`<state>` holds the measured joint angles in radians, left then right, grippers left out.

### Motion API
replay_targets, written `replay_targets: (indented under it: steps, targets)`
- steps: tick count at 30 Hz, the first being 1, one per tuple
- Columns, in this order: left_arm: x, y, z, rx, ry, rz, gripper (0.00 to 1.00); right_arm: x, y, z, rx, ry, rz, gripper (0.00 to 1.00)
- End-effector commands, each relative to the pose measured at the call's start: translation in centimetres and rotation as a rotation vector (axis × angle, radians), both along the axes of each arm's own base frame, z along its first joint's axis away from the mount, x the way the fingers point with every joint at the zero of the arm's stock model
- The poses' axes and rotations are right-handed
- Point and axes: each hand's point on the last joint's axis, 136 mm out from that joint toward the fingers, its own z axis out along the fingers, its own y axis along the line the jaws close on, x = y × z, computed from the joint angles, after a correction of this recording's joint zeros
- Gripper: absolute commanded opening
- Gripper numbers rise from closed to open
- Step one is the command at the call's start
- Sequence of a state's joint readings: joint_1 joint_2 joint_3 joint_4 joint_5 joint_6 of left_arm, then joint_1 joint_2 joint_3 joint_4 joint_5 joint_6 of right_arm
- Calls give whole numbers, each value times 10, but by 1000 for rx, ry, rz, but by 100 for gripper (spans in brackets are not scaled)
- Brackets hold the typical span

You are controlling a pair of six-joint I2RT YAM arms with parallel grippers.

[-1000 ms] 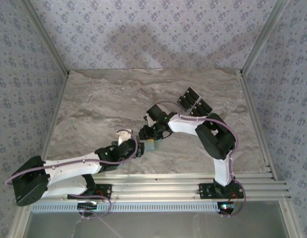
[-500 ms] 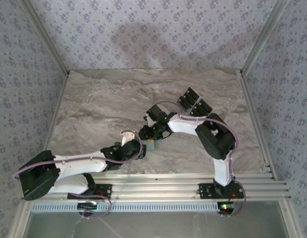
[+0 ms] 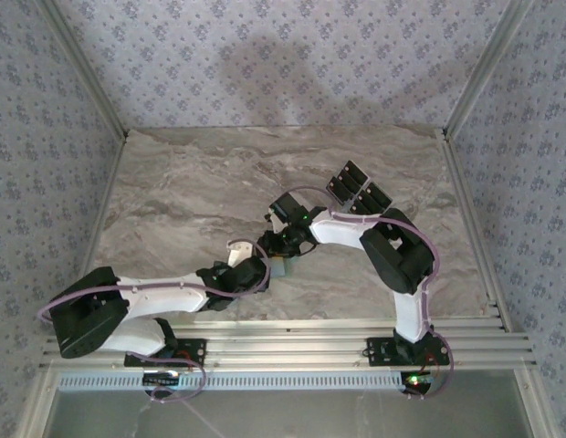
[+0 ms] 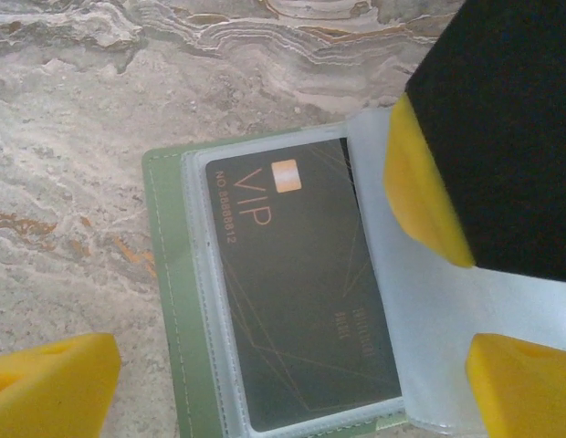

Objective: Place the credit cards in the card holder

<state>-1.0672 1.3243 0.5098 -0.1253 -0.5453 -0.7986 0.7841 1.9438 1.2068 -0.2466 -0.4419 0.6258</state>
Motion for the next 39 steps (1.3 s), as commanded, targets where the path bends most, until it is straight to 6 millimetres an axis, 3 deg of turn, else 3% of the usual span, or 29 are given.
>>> replay_targets:
  steps: [1,9,19,25,34,35,39]
  targets:
    - [0,6,0,15,-5,30,98,-4,-12,10,-4,6,-41,45]
    - [0,11,-3,29,-12,46,98,-6,-26,14,-2,-4,-89,45]
    - [0,13,-4,31,-13,50,97,-8,-18,5,11,15,-86,45]
    - [0,14,-2,28,-16,49,98,-7,-10,10,31,14,-76,45]
    - [-4,37,33,-52,-96,108,98,-12,16,24,66,11,-33,45]
    - [-4,41,37,-62,-105,117,97,-7,25,35,89,-10,-29,45]
    - [-8,58,51,-108,-145,163,98,-11,40,38,93,-10,-10,45]
